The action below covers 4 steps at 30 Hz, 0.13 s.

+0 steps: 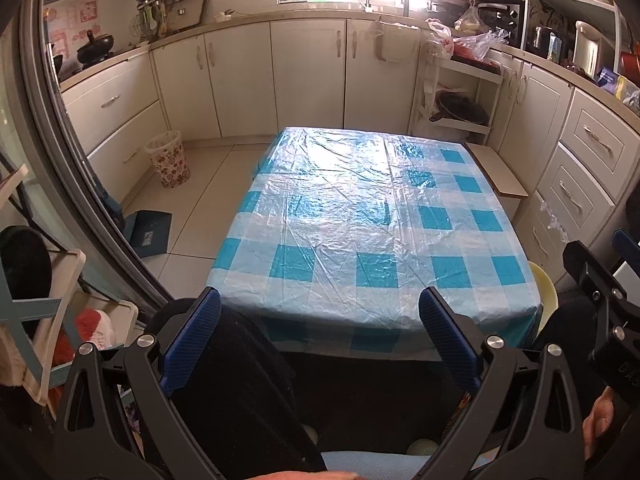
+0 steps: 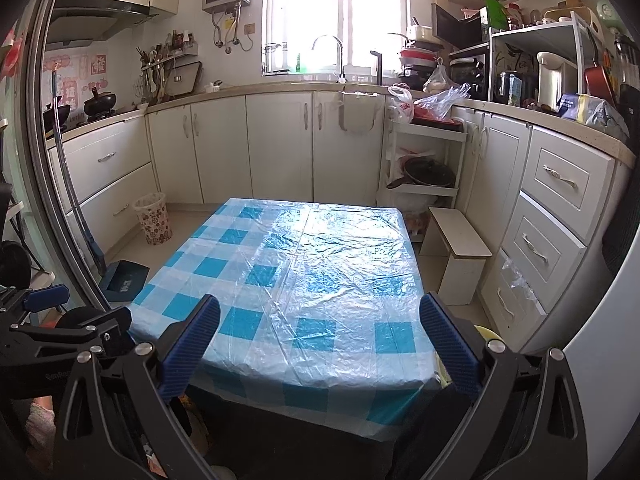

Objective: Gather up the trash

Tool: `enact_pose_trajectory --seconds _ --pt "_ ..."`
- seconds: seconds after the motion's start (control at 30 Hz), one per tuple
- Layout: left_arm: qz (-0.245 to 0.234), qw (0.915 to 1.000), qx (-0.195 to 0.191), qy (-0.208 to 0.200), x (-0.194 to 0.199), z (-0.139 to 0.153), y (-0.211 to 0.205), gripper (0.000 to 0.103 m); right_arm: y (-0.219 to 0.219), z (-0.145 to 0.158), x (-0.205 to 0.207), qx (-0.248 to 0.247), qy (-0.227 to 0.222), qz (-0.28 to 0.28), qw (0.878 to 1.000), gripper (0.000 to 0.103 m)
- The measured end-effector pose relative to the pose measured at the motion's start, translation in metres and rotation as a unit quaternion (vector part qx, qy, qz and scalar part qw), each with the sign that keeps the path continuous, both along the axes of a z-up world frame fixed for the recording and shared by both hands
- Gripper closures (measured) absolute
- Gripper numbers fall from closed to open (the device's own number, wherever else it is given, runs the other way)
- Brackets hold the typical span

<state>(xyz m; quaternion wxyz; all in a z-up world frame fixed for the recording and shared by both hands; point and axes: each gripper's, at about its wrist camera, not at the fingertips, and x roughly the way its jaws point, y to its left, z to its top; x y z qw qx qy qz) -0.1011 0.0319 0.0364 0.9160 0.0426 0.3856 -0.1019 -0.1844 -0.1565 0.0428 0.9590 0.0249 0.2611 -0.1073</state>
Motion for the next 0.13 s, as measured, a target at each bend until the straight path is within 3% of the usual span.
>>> enact_pose_trajectory --seconds 0.13 --pt "-0.001 0.9999 0.000 0.017 0.035 -0.008 -0.012 0.008 -0.014 -0.013 0.046 -0.005 0.021 -0.002 1.000 0.007"
